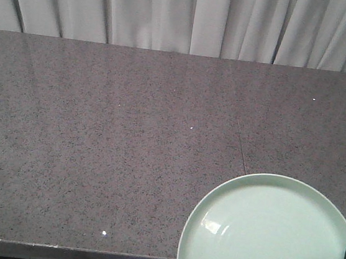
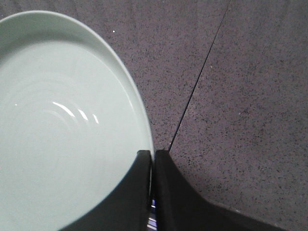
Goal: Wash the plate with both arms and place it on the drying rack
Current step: 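Lower the held plate close to the robot with the right gripper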
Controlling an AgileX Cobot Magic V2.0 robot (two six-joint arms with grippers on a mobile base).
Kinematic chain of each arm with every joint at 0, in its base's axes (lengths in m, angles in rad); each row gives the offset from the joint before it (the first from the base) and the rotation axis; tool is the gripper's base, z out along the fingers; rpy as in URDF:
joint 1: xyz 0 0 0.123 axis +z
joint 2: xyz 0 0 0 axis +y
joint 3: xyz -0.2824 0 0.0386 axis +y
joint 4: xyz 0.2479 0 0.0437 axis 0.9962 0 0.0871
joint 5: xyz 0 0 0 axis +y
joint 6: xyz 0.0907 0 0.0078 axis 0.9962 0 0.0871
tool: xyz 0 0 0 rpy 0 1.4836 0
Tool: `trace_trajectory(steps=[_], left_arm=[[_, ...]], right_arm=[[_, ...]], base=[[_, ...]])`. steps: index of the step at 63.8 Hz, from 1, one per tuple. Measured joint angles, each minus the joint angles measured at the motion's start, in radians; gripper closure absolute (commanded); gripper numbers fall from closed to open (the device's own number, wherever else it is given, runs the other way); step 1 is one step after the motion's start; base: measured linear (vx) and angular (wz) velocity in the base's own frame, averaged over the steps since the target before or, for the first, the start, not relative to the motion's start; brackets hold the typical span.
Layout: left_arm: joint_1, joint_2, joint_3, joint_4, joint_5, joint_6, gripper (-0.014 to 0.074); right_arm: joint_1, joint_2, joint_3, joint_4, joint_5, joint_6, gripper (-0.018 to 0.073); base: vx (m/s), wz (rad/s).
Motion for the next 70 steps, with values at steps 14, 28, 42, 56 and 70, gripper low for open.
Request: trace_trajectory(steps=[14,28,42,56,70], left_arm=[[0.0,0.0,0.0,0.0,0.0,0.0,0.0603],[0.0,0.0,0.0,0.0,0.0,0.0,0.0603],[0.0,0.0,0.0,0.0,0.0,0.0,0.0603],[0.0,0.0,0.0,0.0,0.0,0.0,0.0603],[0.0,0.0,0.0,0.0,0.0,0.0,0.0603]], right_arm=[[0.0,-0.016,0.0,0.001,-0.005,0.0,0.0564],[0.0,-0.018,0.0,0.001,-0.005,0.0,0.0564],[0.0,-0.018,0.0,0.001,-0.005,0.0,0.0564],[0.0,-0.018,0.0,0.001,-0.005,-0.001,0.0564],[0.0,-0.018,0.0,0.001,-0.005,-0.001,0.0564]], base=[[0.0,0.0],[0.0,0.0],[0.0,0.0],[0.0,0.0],[0.0,0.0]])
